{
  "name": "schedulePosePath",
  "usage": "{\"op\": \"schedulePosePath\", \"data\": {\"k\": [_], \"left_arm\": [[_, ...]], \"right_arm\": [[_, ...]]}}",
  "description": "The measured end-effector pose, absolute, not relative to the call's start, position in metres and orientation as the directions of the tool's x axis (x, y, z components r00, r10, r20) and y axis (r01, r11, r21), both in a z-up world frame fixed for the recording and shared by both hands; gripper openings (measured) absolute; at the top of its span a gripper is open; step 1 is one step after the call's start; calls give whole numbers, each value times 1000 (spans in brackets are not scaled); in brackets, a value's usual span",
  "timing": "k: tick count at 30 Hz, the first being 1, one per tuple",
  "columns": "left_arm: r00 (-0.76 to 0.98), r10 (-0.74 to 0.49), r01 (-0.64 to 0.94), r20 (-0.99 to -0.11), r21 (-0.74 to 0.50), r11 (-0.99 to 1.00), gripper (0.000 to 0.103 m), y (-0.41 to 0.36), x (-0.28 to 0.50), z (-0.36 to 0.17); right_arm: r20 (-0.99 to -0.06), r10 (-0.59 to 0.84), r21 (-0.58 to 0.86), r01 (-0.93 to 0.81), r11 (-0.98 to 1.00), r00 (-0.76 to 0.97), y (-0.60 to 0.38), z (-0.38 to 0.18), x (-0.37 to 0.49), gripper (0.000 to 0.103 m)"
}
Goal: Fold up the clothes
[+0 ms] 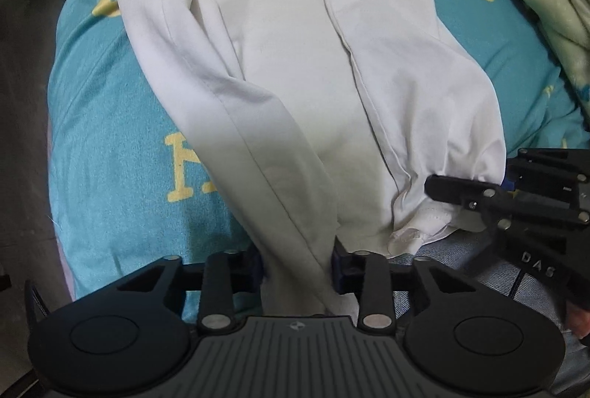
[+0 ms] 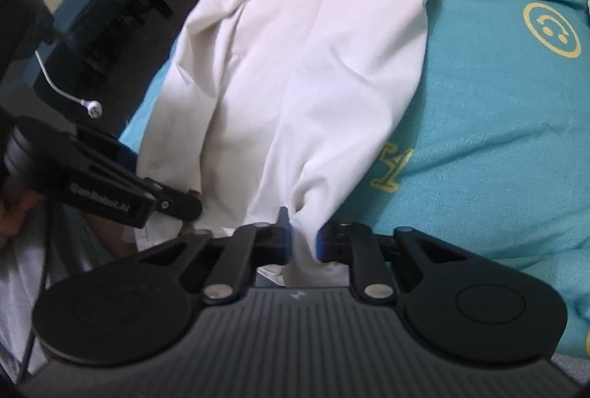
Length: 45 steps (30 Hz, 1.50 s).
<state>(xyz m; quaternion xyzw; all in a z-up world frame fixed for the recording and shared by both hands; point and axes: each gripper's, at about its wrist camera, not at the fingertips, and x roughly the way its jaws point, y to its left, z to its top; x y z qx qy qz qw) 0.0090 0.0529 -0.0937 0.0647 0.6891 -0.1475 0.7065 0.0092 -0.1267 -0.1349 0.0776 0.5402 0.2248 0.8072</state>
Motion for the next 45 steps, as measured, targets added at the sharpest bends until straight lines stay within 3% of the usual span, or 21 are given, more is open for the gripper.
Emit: {"op": "schedulePosePath", "data": {"k": [2,6,13,20,29,45], "left_arm": [[29,-122,295,-992,-108,949,17,52,4,-87],[87,-204,283,-975,-172,944,11,57,-4,-68],[241,-386,196,-891,-345,918,10,82,-12,-27],[371,-505,111,-779,-503,857,10,110,8,-6],[440,-543,160,-715,-532,831,9,102,-1,32],[431,-614,226,-661,-580,782,8,102,-123,70]], "right_arm": [[-817,466,389,-272,880,341,-133,-130,8,12],[-759,512,468,-209,859,402,-157,-118,9,11],[-626,596,631,-123,766,503,-200,-103,13,10],[-534,613,687,-123,716,582,-217,-83,8,10],[-464,595,741,-81,667,657,-238,-60,-20,9],[-352,568,769,-116,629,744,-273,-14,-118,9]]}}
